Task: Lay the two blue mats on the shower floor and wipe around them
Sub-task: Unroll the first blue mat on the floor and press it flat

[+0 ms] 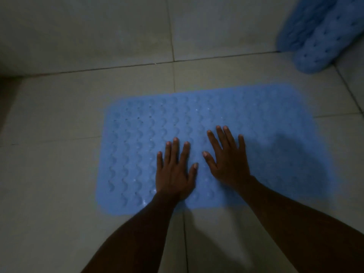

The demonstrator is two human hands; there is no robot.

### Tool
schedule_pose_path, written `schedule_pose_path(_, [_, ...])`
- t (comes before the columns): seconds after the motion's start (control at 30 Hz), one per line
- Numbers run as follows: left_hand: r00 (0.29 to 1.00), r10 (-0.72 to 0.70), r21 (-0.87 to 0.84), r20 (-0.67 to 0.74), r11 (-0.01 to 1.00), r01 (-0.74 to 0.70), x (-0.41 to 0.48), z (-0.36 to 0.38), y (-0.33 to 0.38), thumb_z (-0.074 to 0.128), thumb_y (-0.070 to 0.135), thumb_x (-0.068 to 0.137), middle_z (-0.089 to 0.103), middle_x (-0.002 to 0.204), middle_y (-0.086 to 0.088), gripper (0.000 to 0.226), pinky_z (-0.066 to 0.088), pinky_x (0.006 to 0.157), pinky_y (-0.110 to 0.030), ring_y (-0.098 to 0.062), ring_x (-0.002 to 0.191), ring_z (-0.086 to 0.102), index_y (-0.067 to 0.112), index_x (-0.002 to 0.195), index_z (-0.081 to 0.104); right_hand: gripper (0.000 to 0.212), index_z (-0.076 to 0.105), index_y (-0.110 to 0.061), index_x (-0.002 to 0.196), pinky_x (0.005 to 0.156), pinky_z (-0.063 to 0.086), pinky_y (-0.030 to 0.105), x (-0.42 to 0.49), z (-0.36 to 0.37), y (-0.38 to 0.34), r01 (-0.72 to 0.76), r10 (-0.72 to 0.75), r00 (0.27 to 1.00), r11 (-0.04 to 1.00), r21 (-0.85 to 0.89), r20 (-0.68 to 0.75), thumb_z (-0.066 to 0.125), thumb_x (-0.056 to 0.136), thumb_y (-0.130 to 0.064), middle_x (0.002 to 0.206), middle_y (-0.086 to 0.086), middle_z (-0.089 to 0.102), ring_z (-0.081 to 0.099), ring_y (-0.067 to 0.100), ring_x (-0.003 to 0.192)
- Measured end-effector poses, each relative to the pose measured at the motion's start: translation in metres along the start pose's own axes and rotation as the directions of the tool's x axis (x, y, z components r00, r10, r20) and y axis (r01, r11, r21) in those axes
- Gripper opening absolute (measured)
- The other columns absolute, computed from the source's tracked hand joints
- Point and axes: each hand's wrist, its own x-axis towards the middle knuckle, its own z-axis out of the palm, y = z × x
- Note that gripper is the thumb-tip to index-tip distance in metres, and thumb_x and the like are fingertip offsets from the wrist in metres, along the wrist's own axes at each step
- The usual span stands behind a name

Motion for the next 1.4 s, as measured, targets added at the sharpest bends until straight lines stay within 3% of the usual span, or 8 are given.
schedule_pose_path(0.07, [0.999,-0.027,0.064,-0.020,0.998,0.028,-0.002,0.007,0.014,0.022,0.063,0.099,-0.001,0.171,-0.007,0.073,0.000,0.125,-0.054,-0.026,0.158,-0.004,0.030,0.163,0.007,0.067,0.035,-0.024,0.154,0.117,0.020,0.059,-0.015,0.000,0.019,0.000,0.000,1.000,1.000,-0.023,0.020,0.033,0.096,-0.058,0.164,0.005,0.027,0.022,0.025,0.152])
schedule_pose_path(0.23, [1.000,-0.016,0.103,-0.011,0.995,0.017,-0.002,0.005,0.014,0.020,0.068,0.098,-0.014,0.170,-0.005,0.078,-0.010,0.124,-0.052,-0.025,0.157,-0.014,0.032,0.162,-0.006,0.072,0.026,-0.024,0.157,0.118,0.015,0.059,-0.021,0.000,0.026,0.026,-0.027,0.999,0.999,0.022,0.042,0.030,0.096,-0.064,0.166,0.004,0.018,0.013,0.025,0.154])
schedule_pose_path(0.43, [0.971,-0.087,0.072,0.223,0.995,0.073,0.006,-0.013,0.018,0.014,0.077,0.093,-0.028,0.166,-0.003,0.082,-0.014,0.122,-0.054,-0.025,0.154,-0.025,0.038,0.159,-0.017,0.081,0.012,-0.032,0.158,0.120,0.003,0.062,-0.010,-0.011,0.028,-0.031,0.005,0.968,0.995,0.099,0.250,0.017,0.089,-0.074,0.168,-0.002,0.004,0.000,0.021,0.155])
schedule_pose_path(0.57, [0.978,-0.109,0.056,0.180,0.993,0.101,0.002,-0.019,0.037,-0.006,0.076,0.084,-0.025,0.167,-0.007,0.085,-0.015,0.123,-0.053,-0.027,0.153,-0.025,0.036,0.159,-0.017,0.075,0.031,-0.031,0.155,0.116,0.017,0.065,-0.030,-0.028,0.055,-0.072,0.063,0.992,0.995,0.073,0.113,0.026,0.091,-0.071,0.163,0.002,0.029,0.023,0.024,0.152])
schedule_pose_path(0.7, [0.986,0.022,0.050,0.167,0.998,-0.031,0.005,-0.018,0.077,-0.007,0.073,0.085,-0.025,0.167,-0.005,0.082,-0.015,0.123,-0.052,-0.026,0.153,-0.026,0.036,0.158,-0.018,0.070,0.040,-0.030,0.151,0.115,0.021,0.061,-0.056,-0.041,0.112,-0.137,0.137,0.990,0.991,-0.004,0.037,0.026,0.095,-0.068,0.157,0.003,0.040,0.032,0.023,0.148])
schedule_pose_path(0.97, [0.972,0.191,0.011,0.137,0.981,-0.194,0.059,0.003,0.155,0.012,0.060,0.101,-0.023,0.168,-0.007,0.071,-0.014,0.123,-0.053,-0.027,0.152,-0.027,0.030,0.160,-0.013,0.070,0.036,-0.023,0.153,0.115,0.022,0.062,-0.037,-0.040,0.169,-0.246,0.248,0.967,0.969,-0.031,0.055,0.030,0.095,-0.063,0.161,0.008,0.032,0.025,0.029,0.151])
schedule_pose_path(1.2, [0.987,0.149,0.061,0.067,0.986,-0.153,0.069,0.035,0.171,0.013,0.064,0.101,-0.030,0.166,-0.003,0.072,-0.013,0.124,-0.052,-0.024,0.151,-0.031,0.033,0.159,-0.015,0.069,0.025,-0.026,0.157,0.120,0.014,0.057,-0.035,-0.025,0.174,-0.282,0.283,0.959,0.958,-0.048,0.020,0.030,0.097,-0.060,0.165,0.005,0.021,0.017,0.029,0.153])
schedule_pose_path(1.4, [0.983,0.159,0.079,0.089,0.983,-0.166,0.069,0.033,0.172,0.021,0.061,0.100,-0.019,0.169,-0.007,0.075,-0.001,0.124,-0.058,-0.029,0.155,-0.019,0.027,0.163,-0.003,0.070,0.029,-0.024,0.156,0.120,0.013,0.058,-0.034,-0.027,0.174,-0.288,0.289,0.957,0.957,-0.044,0.030,0.036,0.097,-0.059,0.165,0.007,0.021,0.016,0.029,0.153])
